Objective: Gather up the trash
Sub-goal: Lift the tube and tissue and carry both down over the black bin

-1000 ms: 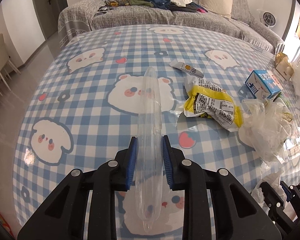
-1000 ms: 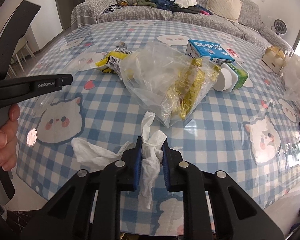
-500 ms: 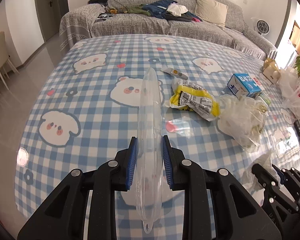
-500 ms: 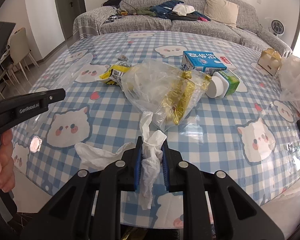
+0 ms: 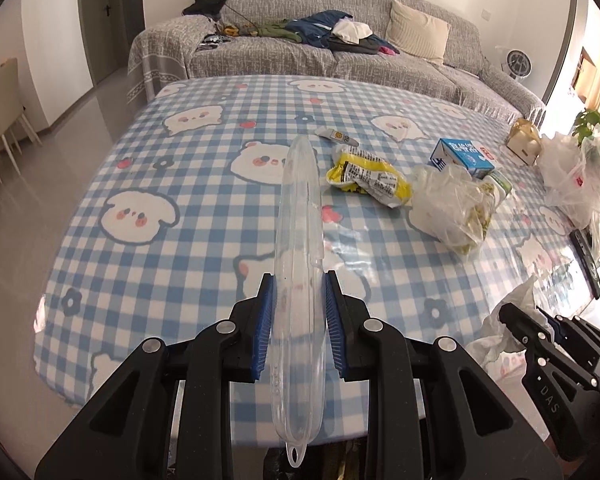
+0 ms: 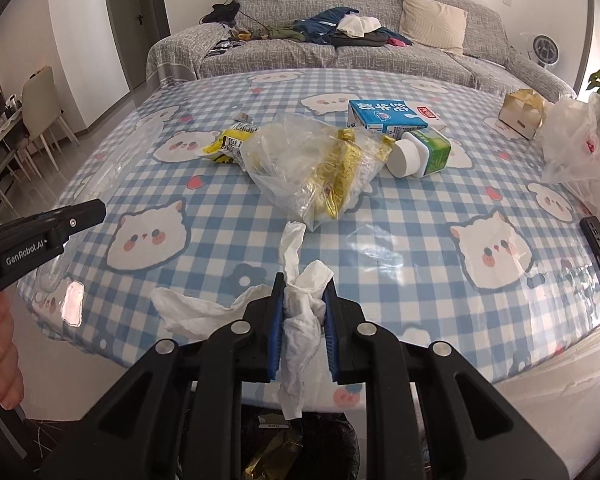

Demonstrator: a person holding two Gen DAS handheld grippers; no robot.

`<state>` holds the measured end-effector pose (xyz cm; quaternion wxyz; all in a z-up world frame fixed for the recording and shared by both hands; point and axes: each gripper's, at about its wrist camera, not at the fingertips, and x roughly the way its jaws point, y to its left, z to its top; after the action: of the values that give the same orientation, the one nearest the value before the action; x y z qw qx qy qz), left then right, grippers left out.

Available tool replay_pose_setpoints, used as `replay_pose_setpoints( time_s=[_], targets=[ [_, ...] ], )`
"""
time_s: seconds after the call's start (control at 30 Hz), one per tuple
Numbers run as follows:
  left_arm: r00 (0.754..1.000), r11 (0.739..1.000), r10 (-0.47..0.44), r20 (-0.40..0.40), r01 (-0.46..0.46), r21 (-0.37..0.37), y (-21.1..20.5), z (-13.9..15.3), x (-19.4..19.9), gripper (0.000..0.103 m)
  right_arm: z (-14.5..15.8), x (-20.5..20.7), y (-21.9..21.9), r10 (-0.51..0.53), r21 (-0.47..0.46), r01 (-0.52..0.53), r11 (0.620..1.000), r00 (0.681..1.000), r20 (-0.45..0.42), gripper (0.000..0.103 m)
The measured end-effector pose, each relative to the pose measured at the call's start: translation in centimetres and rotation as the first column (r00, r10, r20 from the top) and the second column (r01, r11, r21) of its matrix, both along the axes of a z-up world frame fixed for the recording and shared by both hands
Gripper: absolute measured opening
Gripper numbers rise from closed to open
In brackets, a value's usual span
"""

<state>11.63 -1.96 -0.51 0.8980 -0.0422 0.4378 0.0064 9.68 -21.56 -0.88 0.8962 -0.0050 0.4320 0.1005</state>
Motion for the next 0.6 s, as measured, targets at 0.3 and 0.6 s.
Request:
replay_pose_setpoints(
  time_s=[0.3, 0.6],
  targets=[
    [1.000, 1.000, 0.013, 0.009, -0.013, 0.000, 0.5, 0.0, -4.7, 0.024, 0.8, -3.2, 0.0, 0.022, 0.011, -0.022, 1.000, 0.999, 0.030, 0.016],
    [1.000, 1.000, 0.015, 0.020, -0.015, 0.004, 0.7, -1.0, -10.3, 0.024, 1.4, -6.8, 0.4, 0.063, 0.025, -0.064, 0.998, 0.997, 0.050, 0.016]
  ],
)
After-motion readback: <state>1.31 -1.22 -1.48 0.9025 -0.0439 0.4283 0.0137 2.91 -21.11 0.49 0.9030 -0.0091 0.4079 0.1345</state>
